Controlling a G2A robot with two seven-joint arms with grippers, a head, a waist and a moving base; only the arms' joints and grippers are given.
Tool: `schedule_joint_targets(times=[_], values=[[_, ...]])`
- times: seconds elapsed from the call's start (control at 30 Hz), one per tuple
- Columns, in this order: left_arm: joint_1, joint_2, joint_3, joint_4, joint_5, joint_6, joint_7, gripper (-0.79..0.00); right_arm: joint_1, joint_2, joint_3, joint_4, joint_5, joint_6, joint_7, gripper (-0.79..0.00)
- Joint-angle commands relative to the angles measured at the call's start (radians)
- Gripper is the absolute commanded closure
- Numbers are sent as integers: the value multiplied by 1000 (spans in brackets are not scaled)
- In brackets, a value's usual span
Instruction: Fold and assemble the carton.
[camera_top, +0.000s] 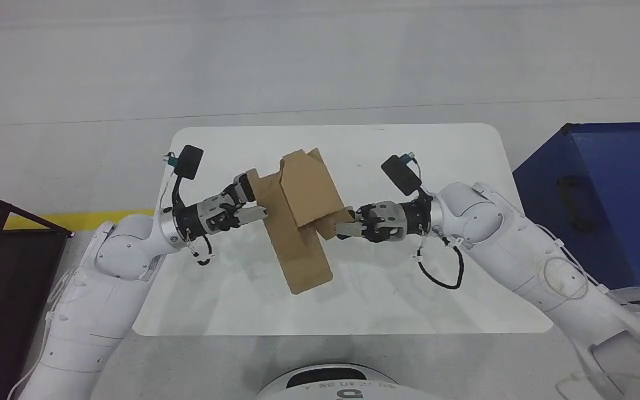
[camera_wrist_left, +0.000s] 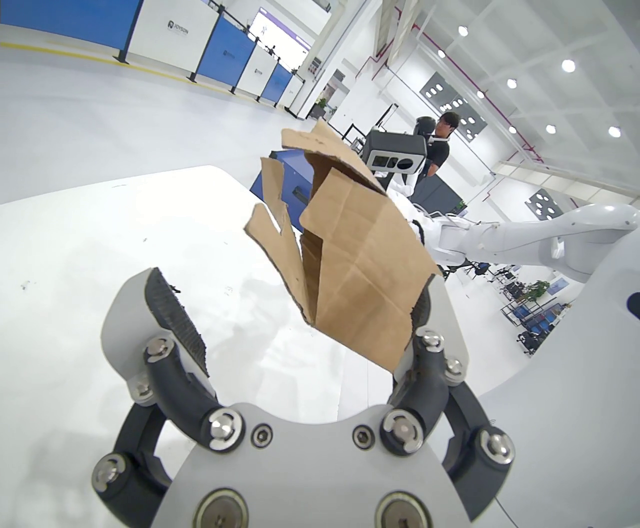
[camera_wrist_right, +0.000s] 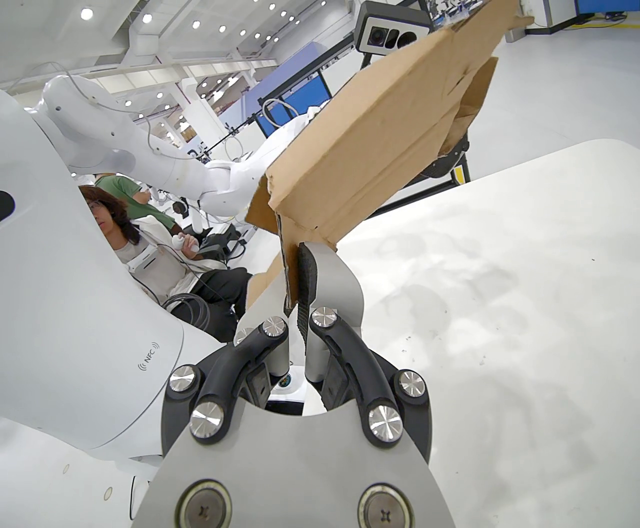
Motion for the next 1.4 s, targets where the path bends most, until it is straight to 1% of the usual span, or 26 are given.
schedule_joint_targets(times=[0.0,0.07,0.17,0.3,0.43,0.53,0.63,0.67,0.73,0.83,0.9,1.03,1.1,1.13,1.17,1.27,1.37], values=[[0,0,0,0,0,0,0,-785,-6,-1,5,-8,-11,20,-17,0],[0,0,0,0,0,0,0,-785,-17,-3,19,-7,-40,41,-44,0],[0,0,0,0,0,0,0,-785,-36,-3,42,-18,-130,69,-82,0],[2,0,1,2,1,4,3,-785,-70,0,71,-35,-252,53,-105,0],[-8,-5,32,14,48,58,4,-785,-105,10,112,-37,-325,13,-124,0],[-40,-11,69,60,-12,48,-8,-785,-127,20,135,-58,-332,0,-124,0],[-86,-16,94,140,-109,23,-37,-785,-151,34,163,-87,-327,0,-125,0],[-100,-18,103,162,-124,14,-46,-717,-160,39,172,-95,-327,0,-125,0],[-123,-23,128,190,-144,-2,-69,-634,-175,47,187,-109,-325,0,-124,0],[-155,-31,168,215,-164,-19,-86,-388,-187,56,195,-127,-325,0,-116,0],[-175,-37,186,231,-177,-23,-87,-357,-188,58,192,-134,-327,0,-109,0],[-202,-45,217,238,-175,-27,-92,-228,-181,57,181,-132,-336,0,-109,0],[-212,-48,228,237,-175,-32,-98,-123,-175,55,174,-131,-339,0,-108,0],[-216,-49,233,237,-174,-35,-102,-52,-172,55,170,-130,-339,0,-108,0],[-220,-50,239,235,-177,-42,-110,-9,-169,54,166,-129,-340,0,-107,0],[-231,-52,257,238,-205,-54,-143,0,-161,51,157,-111,-325,0,-119,0],[-243,-55,280,253,-284,-58,-190,0,-155,47,154,-83,-276,0,-144,0]])
